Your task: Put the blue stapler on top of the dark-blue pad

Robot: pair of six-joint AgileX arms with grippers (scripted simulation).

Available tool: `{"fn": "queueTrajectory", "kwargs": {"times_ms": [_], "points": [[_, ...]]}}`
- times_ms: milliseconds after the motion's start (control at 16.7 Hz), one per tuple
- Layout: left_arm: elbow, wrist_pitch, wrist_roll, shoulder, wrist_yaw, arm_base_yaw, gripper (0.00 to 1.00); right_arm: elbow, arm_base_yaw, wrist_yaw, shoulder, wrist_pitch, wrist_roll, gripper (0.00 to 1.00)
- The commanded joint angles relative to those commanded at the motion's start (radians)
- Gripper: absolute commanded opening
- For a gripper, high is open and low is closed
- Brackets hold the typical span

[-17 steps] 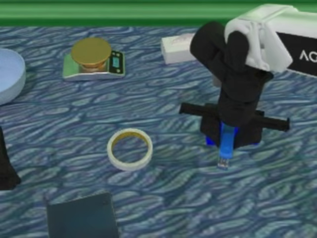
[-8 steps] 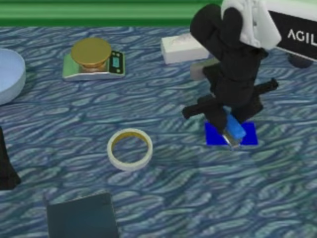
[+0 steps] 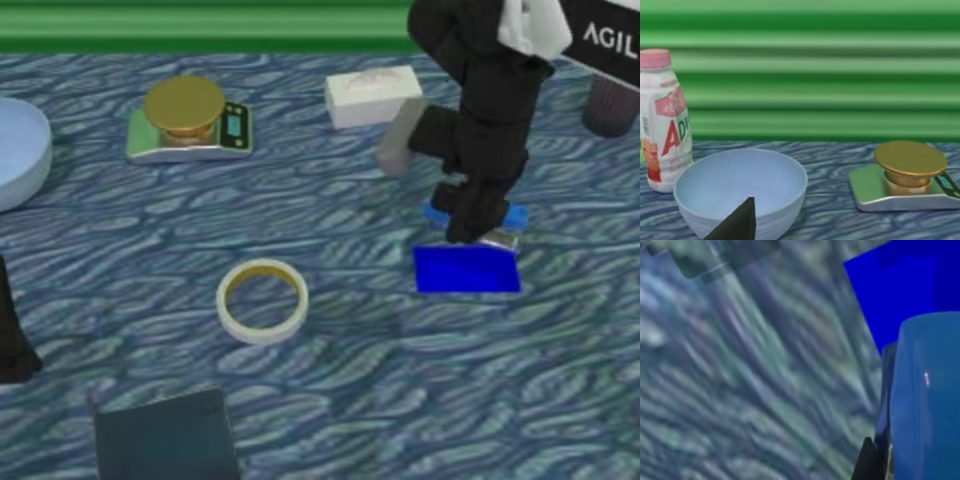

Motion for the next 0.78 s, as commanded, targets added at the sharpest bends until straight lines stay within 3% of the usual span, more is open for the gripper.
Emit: {"fn": "queueTrajectory", "kwargs": {"times_ms": [180, 360, 780], "points": [[0.000, 0.000, 0.000, 0.000, 0.000, 0.000, 1.00, 0.053, -0.028, -0.001, 0.013, -0.018, -0.252, 0.00], [0.000, 0.000, 0.000, 0.000, 0.000, 0.000, 1.00, 0.090, -0.049, -0.002, 0.013, -0.023, -0.414, 0.00], [0.000, 0.000, 0.000, 0.000, 0.000, 0.000, 1.00, 0.109, -0.059, -0.002, 0.011, -0.025, -0.481, 0.00]]}}
